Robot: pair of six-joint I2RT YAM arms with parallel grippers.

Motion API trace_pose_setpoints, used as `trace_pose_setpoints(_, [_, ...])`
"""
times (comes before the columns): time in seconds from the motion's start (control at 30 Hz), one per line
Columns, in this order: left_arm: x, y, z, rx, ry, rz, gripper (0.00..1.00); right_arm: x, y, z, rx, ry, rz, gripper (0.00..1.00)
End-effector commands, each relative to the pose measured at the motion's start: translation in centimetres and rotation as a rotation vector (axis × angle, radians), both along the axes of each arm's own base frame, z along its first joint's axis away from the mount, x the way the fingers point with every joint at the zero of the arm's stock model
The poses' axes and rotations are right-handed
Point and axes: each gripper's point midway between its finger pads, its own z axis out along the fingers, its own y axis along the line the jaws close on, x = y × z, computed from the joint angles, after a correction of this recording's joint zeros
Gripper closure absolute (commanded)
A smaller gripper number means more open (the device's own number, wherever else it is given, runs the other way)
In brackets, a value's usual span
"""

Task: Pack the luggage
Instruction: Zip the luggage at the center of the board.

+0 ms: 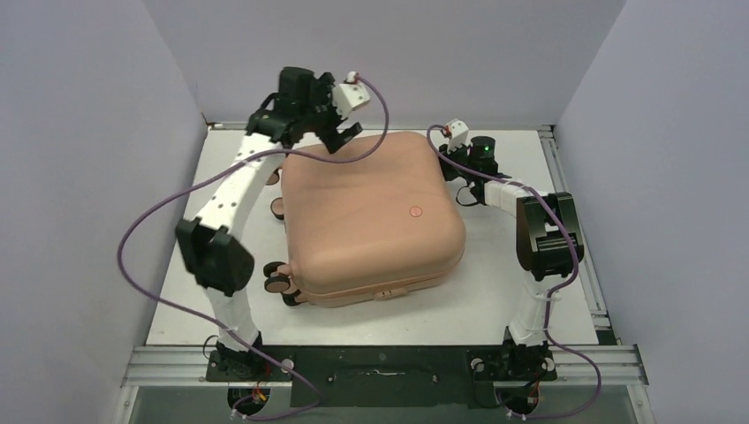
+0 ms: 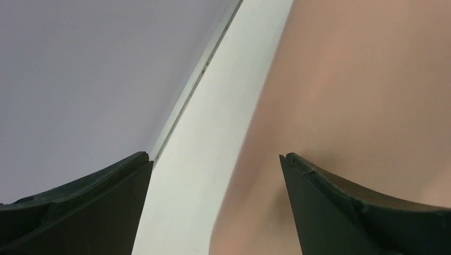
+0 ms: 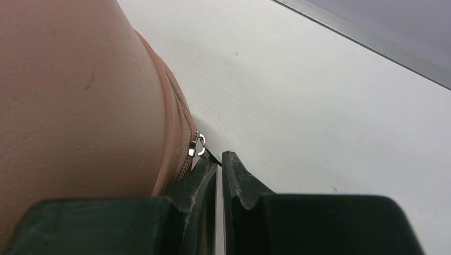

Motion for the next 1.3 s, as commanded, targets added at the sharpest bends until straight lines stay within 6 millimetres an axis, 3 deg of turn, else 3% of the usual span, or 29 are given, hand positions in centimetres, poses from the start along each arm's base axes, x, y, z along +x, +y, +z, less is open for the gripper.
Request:
trace_pose_setpoints(0.0, [-10.5,9.5,4.9,-0.001,0.087,0.055,0.04,3.1,-5.8,3.4,-0.036,-0.147,-0.215,0.95])
trace_pose_setpoints(0.17, [-23.9,14.7,-0.2,0.179,0.189,-0.037,0.04,3.5,-6.4,3.6,-0.039,-0.158,-0.231,0.95])
trace_pose_setpoints(0.27, [-29.6,16.3,-3.1,0.210,0.258,-0.047,0.04,3.5,-6.4,4.0,-0.039,-0.160,-0.230,0.95])
trace_pose_setpoints(0.4, [-34.5,16.1,-4.2,0.159,0.295,-0.085,0.04,3.1,-6.9,4.5,-0.061,-0.173,-0.237,0.95])
trace_pose_setpoints(0.5, [-37.5,14.8,-3.9,0.080,0.334,-0.151,0.04,2.5,-7.2,3.8,-0.088,-0.163,-0.239,0.95])
trace_pose_setpoints(0.6, [-40.1,14.0,-4.8,0.040,0.406,-0.215,0.04,1.9,-7.4,3.1,-0.102,-0.151,-0.240,0.95])
trace_pose_setpoints(0.7, [-39.7,14.4,-7.3,0.047,0.439,-0.177,0.04,1.6,-7.5,3.1,-0.108,-0.152,-0.246,0.95])
trace_pose_setpoints(0.87, [-36.5,15.3,-10.0,0.083,0.390,-0.076,0.04,1.2,-7.3,3.5,-0.104,-0.158,-0.239,0.95])
trace_pose_setpoints(1.1, [-32.0,15.8,-10.1,0.083,0.302,0.027,0.04,1.1,-6.6,3.4,-0.104,-0.157,-0.210,0.95])
trace_pose_setpoints(1.27, [-31.2,16.0,-8.7,0.074,0.236,0.050,0.04,0.7,-5.9,3.1,-0.099,-0.151,-0.184,0.95])
